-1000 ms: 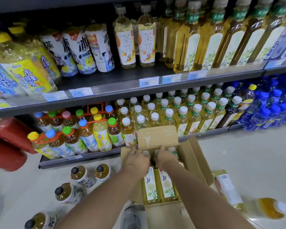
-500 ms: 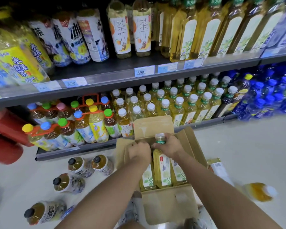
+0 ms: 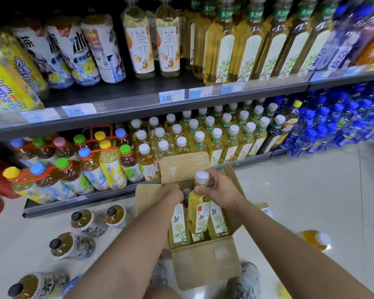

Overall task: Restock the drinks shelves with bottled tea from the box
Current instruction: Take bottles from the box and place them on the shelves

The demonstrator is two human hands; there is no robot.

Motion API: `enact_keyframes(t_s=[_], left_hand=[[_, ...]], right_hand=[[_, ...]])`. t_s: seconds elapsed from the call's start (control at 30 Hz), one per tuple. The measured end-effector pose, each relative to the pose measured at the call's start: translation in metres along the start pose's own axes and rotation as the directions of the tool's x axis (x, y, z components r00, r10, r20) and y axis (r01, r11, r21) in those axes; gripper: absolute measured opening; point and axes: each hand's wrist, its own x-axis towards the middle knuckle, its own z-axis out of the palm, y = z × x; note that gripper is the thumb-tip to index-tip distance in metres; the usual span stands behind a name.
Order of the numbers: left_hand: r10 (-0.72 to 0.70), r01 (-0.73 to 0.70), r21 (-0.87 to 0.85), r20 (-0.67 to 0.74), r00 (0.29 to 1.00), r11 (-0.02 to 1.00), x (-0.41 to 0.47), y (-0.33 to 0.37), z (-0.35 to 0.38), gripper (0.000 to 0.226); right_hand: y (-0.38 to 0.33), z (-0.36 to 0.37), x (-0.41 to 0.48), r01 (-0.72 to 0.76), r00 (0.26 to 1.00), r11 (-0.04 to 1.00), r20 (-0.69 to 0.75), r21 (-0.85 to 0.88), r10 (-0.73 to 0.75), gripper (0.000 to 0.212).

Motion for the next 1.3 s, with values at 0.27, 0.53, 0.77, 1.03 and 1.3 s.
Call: enact_keyframes(t_s=[0.27,0.53,0.77,1.03,1.3], left_hand=[[-0.014,0.001,-0.192,-0.068,0.998,0.981,-0.035,-0.017,-0.035,0.053],[0.209,-0.395,-0.400,-0.433,0.877,0.827,-0.106,-0.017,-0.100,0.014],[0.351,-0.694,-0.318,-0.683,0.640,0.646,-0.189,0.008,-0.235,0.033],[0.426,-0.909,-0.095,-0.860,0.280,0.406,-0.286,0.037,-0.357,0.038],[0.351,-0.937,0.035,-0.932,0.095,0.348,-0.299,0.086,-0.443,0.041]], right_hand=[[-0.031,-0.017,-0.017,0.056,0.997,0.998,-0.063,0.039,-0.053,0.043],[-0.117,-0.045,-0.046,0.181,0.957,0.978,-0.210,-0.101,-0.198,0.040],[-0.236,-0.096,-0.059,0.357,0.867,0.919,-0.309,-0.165,-0.392,0.039],[-0.367,-0.151,-0.087,0.571,0.642,0.774,-0.439,-0.273,-0.629,0.039],[-0.459,-0.184,-0.055,0.692,0.427,0.630,-0.504,-0.353,-0.751,0.036]])
